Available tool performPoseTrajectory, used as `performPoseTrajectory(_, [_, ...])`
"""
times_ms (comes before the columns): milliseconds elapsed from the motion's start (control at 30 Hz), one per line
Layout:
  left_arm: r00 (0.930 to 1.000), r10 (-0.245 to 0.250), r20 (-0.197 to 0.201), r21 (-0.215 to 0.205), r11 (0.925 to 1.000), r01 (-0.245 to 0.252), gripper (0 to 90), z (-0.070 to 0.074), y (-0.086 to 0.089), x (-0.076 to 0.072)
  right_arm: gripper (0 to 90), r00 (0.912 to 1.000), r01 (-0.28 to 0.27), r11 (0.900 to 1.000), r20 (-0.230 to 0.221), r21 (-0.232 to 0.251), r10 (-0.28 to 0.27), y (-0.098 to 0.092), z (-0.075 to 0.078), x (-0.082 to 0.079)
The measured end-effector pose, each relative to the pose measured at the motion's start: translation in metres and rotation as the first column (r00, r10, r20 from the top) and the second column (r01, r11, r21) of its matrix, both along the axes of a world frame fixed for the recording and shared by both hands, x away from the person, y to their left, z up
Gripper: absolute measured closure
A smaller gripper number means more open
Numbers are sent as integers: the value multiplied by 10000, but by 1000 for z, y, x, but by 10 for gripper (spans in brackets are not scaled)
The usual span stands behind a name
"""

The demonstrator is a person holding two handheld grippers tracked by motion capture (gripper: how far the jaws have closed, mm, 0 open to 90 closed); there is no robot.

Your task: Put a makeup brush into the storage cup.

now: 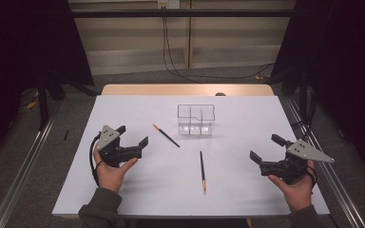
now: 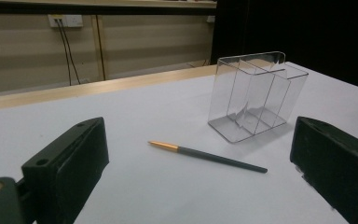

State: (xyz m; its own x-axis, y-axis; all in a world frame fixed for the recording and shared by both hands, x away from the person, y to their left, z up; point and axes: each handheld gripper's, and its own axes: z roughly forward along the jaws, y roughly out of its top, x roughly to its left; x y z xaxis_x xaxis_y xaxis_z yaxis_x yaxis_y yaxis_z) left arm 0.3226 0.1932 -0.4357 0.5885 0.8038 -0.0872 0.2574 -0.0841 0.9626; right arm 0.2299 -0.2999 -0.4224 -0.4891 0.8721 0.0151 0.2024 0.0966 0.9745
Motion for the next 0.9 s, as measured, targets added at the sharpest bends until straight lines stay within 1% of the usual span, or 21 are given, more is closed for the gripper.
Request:
performPoseTrajectory(33, [10000, 99, 3, 89, 9999, -99, 40, 0, 0, 1, 1, 10000, 0, 10000, -8, -4, 0, 0, 0, 0])
performPoseTrajectory(67, [10000, 42, 7, 28, 10000, -42, 40, 0, -1, 2, 1, 10000, -57, 10000, -39, -19, 57, 1, 0, 0])
performPoseTrajectory(100, [10000, 90, 18, 55, 9999, -90, 40, 0, -1, 3, 1, 10000, -77, 10000, -35, -15, 77, 1, 0, 0])
performPoseTrajectory(133, [10000, 37, -42, 1, 10000, -37, 40, 0, -2, 4, 1, 10000, -57, 10000, -2, -26, 57, 1, -1, 0])
performPoseTrajectory(167, [9999, 161, -9, 46, 9999, -161, 40, 0, -2, 5, 1, 10000, 58, 10000, -34, -8, -58, 1, 0, 0])
performPoseTrajectory(200, [10000, 50, 0, -109, 9999, -50, 40, 0, -2, 6, 1, 10000, 7, 10000, -20, 10, -7, 0, -1, 1])
performPoseTrajectory(267, [9999, 170, 18, -92, 9998, -170, 40, 0, -2, 7, 1, 10000, -18, 10000, -4, 46, 18, -1, -1, 1])
performPoseTrajectory(333, [9998, 179, -17, -197, 9996, -180, 40, -1, -3, 9, 1, 10000, 30, 10000, -36, 32, -29, -1, -1, 1])
performPoseTrajectory(367, [9997, 262, -30, -46, 9996, -262, 41, -1, -3, 9, 1, 10000, -8, 10000, -45, 19, 8, -1, -1, 1])
performPoseTrajectory(400, [9998, 202, -51, -154, 9997, -203, 40, -2, -4, 10, 1, 10000, 4, 10000, -56, 23, -4, -1, -1, 1])
performPoseTrajectory(433, [9997, 251, -83, -61, 9997, -251, 40, -2, -4, 11, 1, 10000, -14, 10000, -51, 60, 14, -1, -1, 1])
performPoseTrajectory(467, [9997, 205, -115, -143, 9997, -207, 40, -3, -5, 11, 1, 10000, -1, 10000, -55, 71, 1, -1, -1, 0])
performPoseTrajectory(500, [9995, 271, -186, -133, 9995, -274, 40, -4, -7, 12, 1, 10000, 38, 10000, -34, 76, -38, -1, -1, 0])
performPoseTrajectory(533, [9997, 169, -163, -163, 9997, -171, 40, -5, -8, 13, 1, 10000, 22, 10000, -40, 62, -22, -1, -1, 0])
performPoseTrajectory(567, [9994, 255, -216, -125, 9996, -258, 40, -5, -9, 14, 1, 10000, 23, 10000, -44, 69, -22, -1, -1, 0])
performPoseTrajectory(633, [9995, 182, -241, -121, 9998, -185, 41, -7, -11, 16, 1, 10000, 30, 10000, -38, 88, -30, -1, -1, 0])
performPoseTrajectory(667, [9993, 235, -284, -194, 9995, -241, 40, -7, -13, 18, 1, 10000, 17, 9999, -62, 99, -16, -1, -1, 0])
performPoseTrajectory(833, [9994, 186, -294, -219, 9996, -193, 41, -8, -20, 24, 1, 10000, -20, 10000, -41, 62, 20, -1, -2, 0])
performPoseTrajectory(900, [9995, 221, -237, -322, 9992, -229, 40, -8, -23, 26, 1, 10000, -59, 10000, -32, 17, 59, -2, -1, 0])
